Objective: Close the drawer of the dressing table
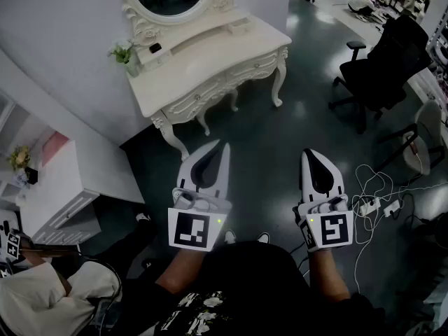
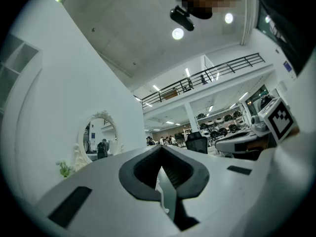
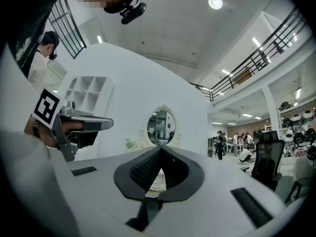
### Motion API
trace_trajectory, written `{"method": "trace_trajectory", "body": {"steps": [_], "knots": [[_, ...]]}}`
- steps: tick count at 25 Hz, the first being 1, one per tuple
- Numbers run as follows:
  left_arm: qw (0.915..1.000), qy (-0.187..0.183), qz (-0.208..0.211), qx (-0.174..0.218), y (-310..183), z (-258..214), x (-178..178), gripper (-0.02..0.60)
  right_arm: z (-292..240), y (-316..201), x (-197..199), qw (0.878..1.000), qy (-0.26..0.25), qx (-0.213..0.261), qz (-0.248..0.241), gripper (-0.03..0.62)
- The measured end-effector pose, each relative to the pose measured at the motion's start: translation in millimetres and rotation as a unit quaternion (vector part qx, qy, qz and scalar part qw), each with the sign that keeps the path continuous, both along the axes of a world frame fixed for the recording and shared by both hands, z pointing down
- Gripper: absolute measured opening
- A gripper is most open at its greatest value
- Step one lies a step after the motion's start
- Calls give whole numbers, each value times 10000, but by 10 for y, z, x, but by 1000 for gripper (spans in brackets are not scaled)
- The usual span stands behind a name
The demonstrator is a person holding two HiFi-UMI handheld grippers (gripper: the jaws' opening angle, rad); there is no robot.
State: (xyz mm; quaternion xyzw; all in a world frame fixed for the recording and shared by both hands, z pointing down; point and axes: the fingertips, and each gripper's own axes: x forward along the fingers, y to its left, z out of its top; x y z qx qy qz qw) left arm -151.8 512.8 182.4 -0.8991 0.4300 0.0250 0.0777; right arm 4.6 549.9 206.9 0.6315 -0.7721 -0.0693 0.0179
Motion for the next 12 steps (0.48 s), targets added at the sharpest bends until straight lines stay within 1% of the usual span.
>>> {"method": "trace_trajectory", "body": {"steps": [5,9,12], "knots": [[10000,-14,3,10,-38,-3,-2,2,2,-25,-2,10000,-47,16,-13,-3],[10000,-30,-11,-51,-61,35,-2,2,23,-30,32,9995,-295,54,-57,-3],[9999,-30,-26,-98,-52,66,33,2,112,-10,101,9999,-108,-56,43,-2]]}}
